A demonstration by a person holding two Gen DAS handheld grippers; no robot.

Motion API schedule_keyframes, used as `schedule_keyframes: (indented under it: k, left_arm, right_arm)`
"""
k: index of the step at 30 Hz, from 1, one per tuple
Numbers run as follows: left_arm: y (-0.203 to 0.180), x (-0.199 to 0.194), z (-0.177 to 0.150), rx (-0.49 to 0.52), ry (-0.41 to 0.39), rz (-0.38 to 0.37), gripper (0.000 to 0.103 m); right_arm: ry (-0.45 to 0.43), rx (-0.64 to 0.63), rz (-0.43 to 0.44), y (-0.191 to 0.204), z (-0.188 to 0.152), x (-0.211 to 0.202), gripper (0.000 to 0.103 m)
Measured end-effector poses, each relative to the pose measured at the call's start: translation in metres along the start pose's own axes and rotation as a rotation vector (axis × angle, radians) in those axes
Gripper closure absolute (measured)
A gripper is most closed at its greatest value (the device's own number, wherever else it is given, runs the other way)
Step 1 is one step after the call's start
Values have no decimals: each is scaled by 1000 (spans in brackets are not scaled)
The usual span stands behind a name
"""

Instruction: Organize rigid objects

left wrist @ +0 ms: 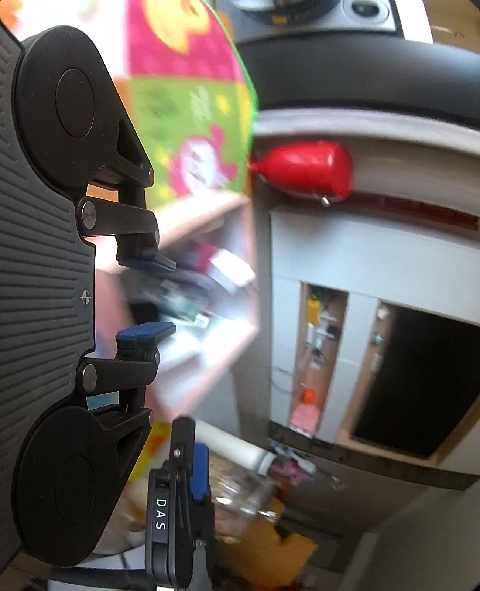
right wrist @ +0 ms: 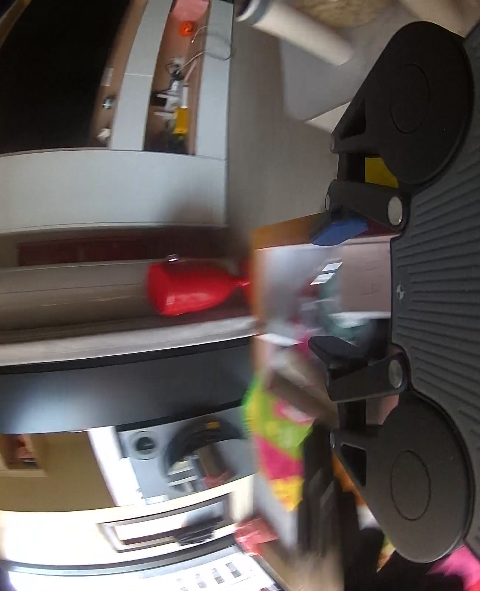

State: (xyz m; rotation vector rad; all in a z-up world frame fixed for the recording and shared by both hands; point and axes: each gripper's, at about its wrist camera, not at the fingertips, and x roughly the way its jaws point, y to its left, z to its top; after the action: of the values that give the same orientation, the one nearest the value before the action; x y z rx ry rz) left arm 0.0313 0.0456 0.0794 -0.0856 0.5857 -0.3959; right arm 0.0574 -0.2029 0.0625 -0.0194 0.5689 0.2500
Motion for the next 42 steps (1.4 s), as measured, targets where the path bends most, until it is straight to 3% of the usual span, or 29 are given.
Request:
schedule_keyframes:
  k: [7, 10, 13, 15, 17, 27, 32, 42]
  left_arm:
    - [10, -30, -69, -21, 140, 237, 71]
    - [8, -19, -83, -48, 202, 224, 70]
    - [-8, -7, -87, -9, 186, 227, 49]
    - [-18, 2, -86, 3, 198, 222, 22]
    - [-25, 6, -88, -6, 195, 211, 9]
    - [-29, 27, -90, -94, 81, 366, 12]
    - [-29, 26, -91, -88, 71, 390, 18]
    - [-31, 30, -92, -79, 69, 404, 17]
  right_arm:
    - [102, -30, -9, 28, -75, -3, 42]
    - [177, 10, 0, 40, -90, 12, 42]
    - [153, 1, -45, 52, -100, 18, 32]
    - [145, -17, -69, 56, -103, 20, 26]
    - [151, 8, -91, 52, -102, 25, 14]
    - [136, 24, -82, 34, -103, 35, 0]
    - [120, 40, -95, 35, -105, 35, 0]
    - [101, 43, -113, 37, -108, 36, 0]
